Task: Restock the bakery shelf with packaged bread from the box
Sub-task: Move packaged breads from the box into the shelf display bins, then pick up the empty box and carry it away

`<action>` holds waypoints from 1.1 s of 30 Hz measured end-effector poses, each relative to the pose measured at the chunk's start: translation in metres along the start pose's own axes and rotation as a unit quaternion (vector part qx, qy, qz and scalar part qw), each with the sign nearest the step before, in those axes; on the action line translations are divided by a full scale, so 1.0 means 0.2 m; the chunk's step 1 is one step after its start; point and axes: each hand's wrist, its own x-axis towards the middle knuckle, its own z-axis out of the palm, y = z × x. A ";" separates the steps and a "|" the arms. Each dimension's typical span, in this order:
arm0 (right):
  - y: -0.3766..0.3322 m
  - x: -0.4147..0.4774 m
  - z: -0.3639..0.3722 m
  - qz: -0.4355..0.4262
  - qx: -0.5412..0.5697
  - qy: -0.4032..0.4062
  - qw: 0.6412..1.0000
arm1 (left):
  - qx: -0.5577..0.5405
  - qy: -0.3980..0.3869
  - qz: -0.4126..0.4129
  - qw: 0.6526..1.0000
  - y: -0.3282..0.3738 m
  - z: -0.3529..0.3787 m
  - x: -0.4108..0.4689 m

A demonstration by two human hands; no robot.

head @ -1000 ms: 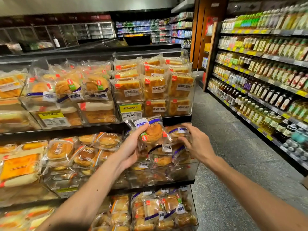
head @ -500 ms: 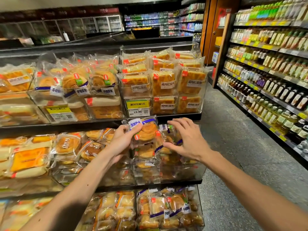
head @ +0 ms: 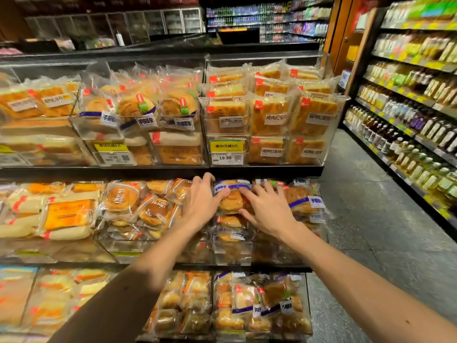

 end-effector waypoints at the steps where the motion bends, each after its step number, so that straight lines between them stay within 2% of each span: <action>1: -0.01 0.00 0.00 0.004 0.005 -0.022 1.000 | 0.043 -0.004 0.021 0.999 0.00 0.01 0.00; 4: -0.02 -0.02 0.00 0.023 0.024 -0.060 0.998 | 0.110 -0.029 0.052 0.992 0.00 0.01 0.00; 8: 0.00 -0.02 -0.05 0.039 0.056 -0.064 0.996 | 0.107 -0.072 0.069 0.989 -0.02 0.00 0.01; 10: 0.01 -0.02 -0.07 0.051 0.081 -0.040 0.995 | 0.052 -0.081 0.070 0.993 -0.01 -0.04 0.01; 13: -0.02 -0.02 -0.14 0.055 0.127 0.041 0.990 | -0.030 -0.038 0.070 0.996 -0.01 -0.18 -0.01; 18: -0.34 0.06 -0.30 -0.044 0.196 0.115 0.973 | -0.057 -0.001 0.058 0.997 -0.20 -0.62 -0.13; 21: -0.77 0.15 -0.39 -0.134 0.206 0.114 0.963 | -0.021 0.035 0.046 0.998 -0.48 -0.99 -0.32; 24: -1.39 0.22 -0.39 -0.237 0.201 0.097 0.945 | 0.029 0.055 0.027 0.998 -0.88 -1.39 -0.66; 28: -2.35 0.20 -0.38 -0.388 0.188 0.030 0.902 | 0.145 0.084 -0.116 0.979 -1.52 -1.86 -1.31; 30: -2.85 0.12 -0.39 -0.457 0.204 0.008 0.866 | 0.181 0.108 -0.189 0.959 -1.83 -2.04 -1.69; 33: -3.53 -0.01 -0.38 -0.542 0.229 0.013 0.808 | 0.235 0.090 -0.286 0.925 -2.21 -2.24 -2.22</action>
